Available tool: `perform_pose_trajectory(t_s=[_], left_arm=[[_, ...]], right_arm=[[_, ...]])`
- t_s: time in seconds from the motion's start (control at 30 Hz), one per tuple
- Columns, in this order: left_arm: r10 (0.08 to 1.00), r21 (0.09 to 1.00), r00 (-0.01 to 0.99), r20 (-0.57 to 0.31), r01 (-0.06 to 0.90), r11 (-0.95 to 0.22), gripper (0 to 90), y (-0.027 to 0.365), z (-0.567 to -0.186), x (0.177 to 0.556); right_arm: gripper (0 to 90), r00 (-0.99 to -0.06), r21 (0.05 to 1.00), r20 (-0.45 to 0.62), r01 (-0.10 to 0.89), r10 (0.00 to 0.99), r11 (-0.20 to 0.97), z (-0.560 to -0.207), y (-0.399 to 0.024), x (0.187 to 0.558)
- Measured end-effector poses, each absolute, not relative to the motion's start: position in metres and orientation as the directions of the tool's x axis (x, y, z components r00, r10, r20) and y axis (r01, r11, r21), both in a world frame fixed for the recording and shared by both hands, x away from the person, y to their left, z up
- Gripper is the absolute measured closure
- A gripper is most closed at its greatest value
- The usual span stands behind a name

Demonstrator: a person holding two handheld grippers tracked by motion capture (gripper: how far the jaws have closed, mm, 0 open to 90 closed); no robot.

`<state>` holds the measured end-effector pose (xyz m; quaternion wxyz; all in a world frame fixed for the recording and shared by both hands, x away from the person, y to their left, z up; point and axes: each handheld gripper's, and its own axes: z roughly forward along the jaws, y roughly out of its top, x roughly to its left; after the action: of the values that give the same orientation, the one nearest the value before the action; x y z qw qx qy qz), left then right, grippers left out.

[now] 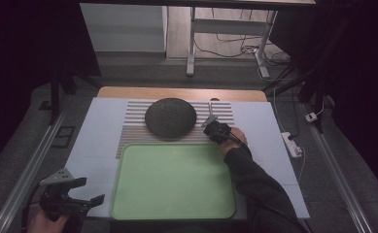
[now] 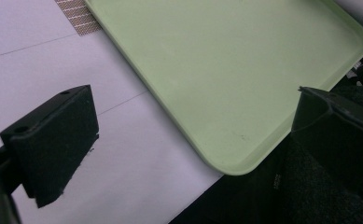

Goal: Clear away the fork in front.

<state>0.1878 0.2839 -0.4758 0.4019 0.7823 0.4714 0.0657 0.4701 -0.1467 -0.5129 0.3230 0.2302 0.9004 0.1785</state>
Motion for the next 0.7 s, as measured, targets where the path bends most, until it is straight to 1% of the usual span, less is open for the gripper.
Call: perform_pose_trajectory(t_s=[0.17, 0.43, 0.7], left_arm=[[0.79, 0.69, 0.548, -0.275, 0.685, -0.234, 0.9, 0.284, -0.476, 0.188], [0.79, 0.691, 0.547, -0.275, 0.684, -0.234, 0.9, 0.284, -0.476, 0.188], [0.789, 0.692, 0.551, -0.273, 0.682, -0.237, 1.2, 0.284, -0.476, 0.187]], right_arm=[[89.3, -0.663, 0.435, -0.558, 0.279, 0.499, 0.856, -0.511, -0.146, 0.465], [89.8, -0.66, 0.47, -0.53, 0.294, 0.533, 0.832, -0.504, -0.149, 0.465], [90.0, -0.665, 0.554, -0.449, 0.316, 0.597, 0.77, -0.493, -0.158, 0.461]])
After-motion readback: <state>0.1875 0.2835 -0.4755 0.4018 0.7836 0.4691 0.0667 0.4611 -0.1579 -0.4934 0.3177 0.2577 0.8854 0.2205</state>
